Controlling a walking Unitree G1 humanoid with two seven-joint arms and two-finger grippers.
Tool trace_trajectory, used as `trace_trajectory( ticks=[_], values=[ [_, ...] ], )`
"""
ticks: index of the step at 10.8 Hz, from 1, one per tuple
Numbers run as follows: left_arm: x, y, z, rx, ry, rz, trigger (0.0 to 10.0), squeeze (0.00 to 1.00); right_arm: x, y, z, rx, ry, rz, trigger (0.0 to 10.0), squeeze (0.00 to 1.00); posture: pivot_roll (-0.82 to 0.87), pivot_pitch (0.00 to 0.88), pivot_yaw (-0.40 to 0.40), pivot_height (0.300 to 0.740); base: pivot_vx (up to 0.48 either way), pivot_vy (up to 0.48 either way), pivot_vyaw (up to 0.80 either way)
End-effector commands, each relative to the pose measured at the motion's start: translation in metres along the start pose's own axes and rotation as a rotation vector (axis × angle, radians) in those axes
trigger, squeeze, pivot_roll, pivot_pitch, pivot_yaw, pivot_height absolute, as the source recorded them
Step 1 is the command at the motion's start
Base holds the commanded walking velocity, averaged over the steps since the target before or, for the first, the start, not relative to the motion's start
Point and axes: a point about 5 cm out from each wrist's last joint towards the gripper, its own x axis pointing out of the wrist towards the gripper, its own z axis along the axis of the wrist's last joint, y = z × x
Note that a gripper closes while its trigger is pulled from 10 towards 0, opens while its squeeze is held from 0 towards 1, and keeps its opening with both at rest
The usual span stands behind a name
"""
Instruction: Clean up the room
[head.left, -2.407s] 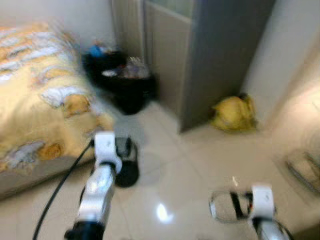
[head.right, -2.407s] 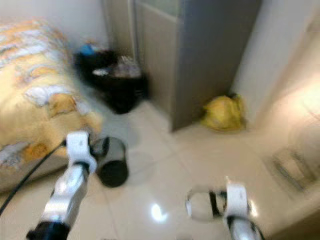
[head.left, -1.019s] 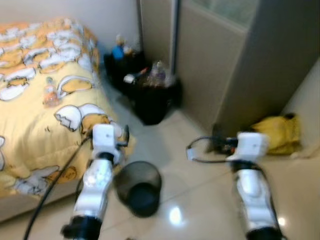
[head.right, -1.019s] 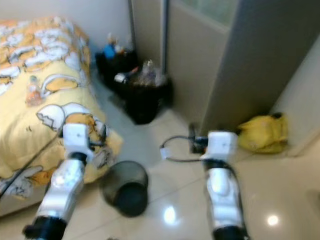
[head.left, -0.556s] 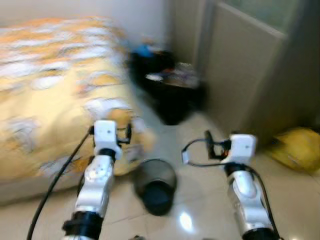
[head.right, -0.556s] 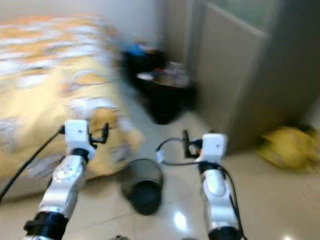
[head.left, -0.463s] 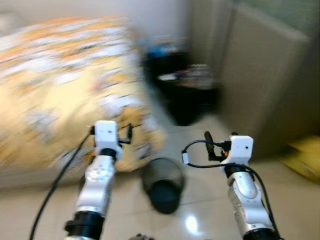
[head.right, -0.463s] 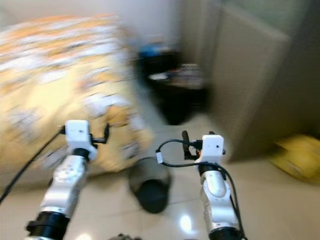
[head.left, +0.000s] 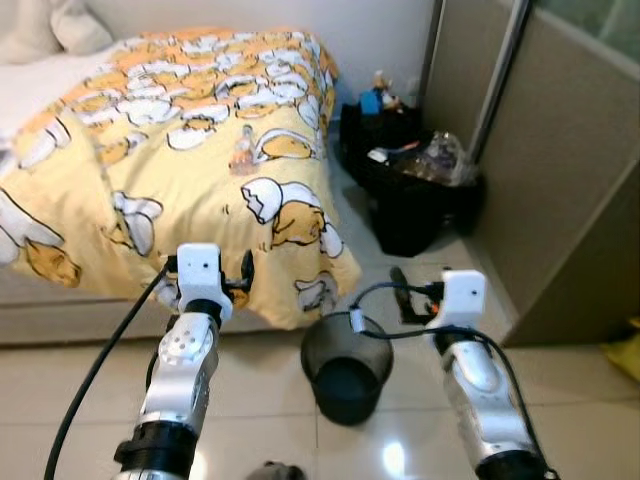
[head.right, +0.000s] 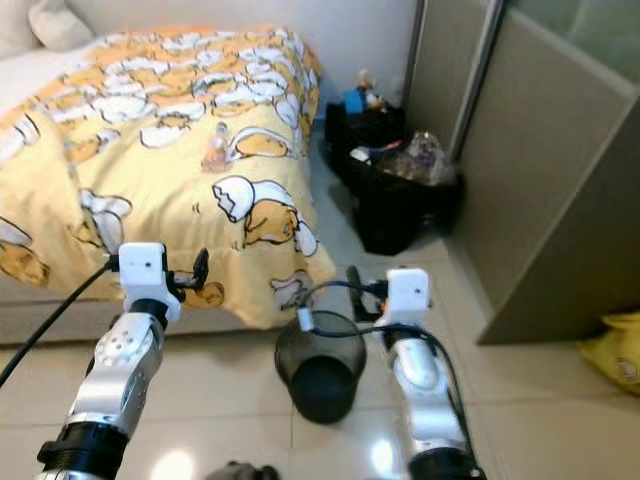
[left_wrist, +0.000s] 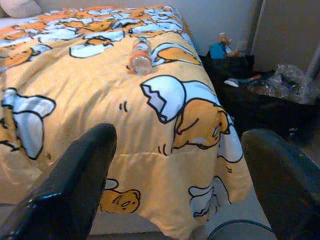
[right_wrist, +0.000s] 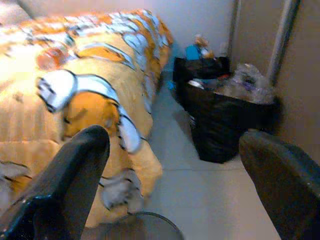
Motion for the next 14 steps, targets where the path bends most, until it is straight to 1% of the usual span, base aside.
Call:
trace_trajectory(
  ticks=[1, 2, 3, 4, 5, 6, 7, 8, 10, 11, 12, 14],
  values=[
    [0.000, 0.005, -0.004, 0.012, 0.022, 0.009, 10.0, 0.00, -0.002, -0.001, -0.008, 0.009, 0.041, 0.002, 10.0, 0.00, -0.16, 0.000, 0.032, 0.740, 0.000, 0.480, 0.00],
    [0.000, 0.006, -0.005, 0.002, 0.026, 0.011, 10.0, 0.00, -0.002, -0.002, -0.009, 0.006, 0.047, -0.001, 10.0, 0.00, -0.16, 0.000, 0.032, 0.740, 0.000, 0.480, 0.00],
    [-0.001, -0.002, -0.001, 0.010, 0.006, -0.013, 10.0, 0.00, -0.005, -0.010, -0.010, 0.013, 0.056, -0.026, 10.0, 0.00, -0.16, 0.000, 0.048, 0.740, 0.000, 0.480, 0.00],
    [-0.001, -0.015, -0.003, 0.009, 0.013, -0.039, 10.0, 0.00, -0.008, -0.023, -0.014, -0.006, 0.069, -0.059, 10.0, 0.00, -0.18, 0.000, 0.046, 0.740, 0.000, 0.480, 0.00],
    [-0.001, -0.016, -0.004, 0.001, 0.020, -0.044, 10.0, 0.00, -0.009, -0.027, -0.014, 0.013, 0.071, -0.089, 10.0, 0.00, -0.20, 0.000, 0.069, 0.740, 0.000, 0.480, 0.00],
    [0.001, -0.021, -0.003, -0.029, 0.027, -0.052, 10.0, 0.00, -0.011, -0.030, -0.010, 0.020, 0.048, -0.115, 10.0, 0.00, -0.23, 0.000, 0.088, 0.740, 0.000, 0.480, 0.00],
    [0.000, -0.030, -0.004, -0.039, 0.033, -0.072, 10.0, 0.00, -0.013, -0.036, -0.007, 0.005, 0.035, -0.125, 10.0, 0.00, -0.26, 0.000, 0.103, 0.740, 0.000, 0.469, 0.00],
    [-0.002, -0.040, -0.005, -0.050, 0.039, -0.082, 10.0, 0.00, -0.013, -0.048, -0.003, -0.005, 0.031, -0.146, 10.0, 0.00, -0.26, 0.000, 0.095, 0.740, 0.000, 0.000, 0.00],
    [-0.002, -0.039, -0.006, -0.065, 0.039, -0.047, 10.0, 0.00, -0.003, -0.061, 0.009, -0.024, 0.022, -0.160, 10.0, 0.00, -0.24, 0.000, 0.064, 0.740, 0.000, 0.000, 0.00],
    [-0.004, -0.041, -0.008, -0.051, 0.035, -0.044, 10.0, 0.00, 0.004, -0.063, 0.013, -0.042, 0.029, -0.133, 10.0, 0.00, -0.23, 0.000, 0.049, 0.740, 0.000, 0.000, 0.00],
    [-0.007, -0.044, -0.011, -0.056, 0.042, -0.049, 10.0, 0.00, 0.005, -0.065, 0.015, -0.045, 0.032, -0.130, 10.0, 0.00, -0.24, 0.000, 0.037, 0.740, 0.000, 0.000, 0.00],
    [-0.010, -0.049, -0.017, -0.065, 0.055, -0.053, 10.0, 0.00, 0.003, -0.065, 0.012, -0.049, 0.046, -0.127, 10.0, 0.00, -0.24, 0.000, 0.032, 0.740, 0.000, 0.000, 0.00]
  ],
)
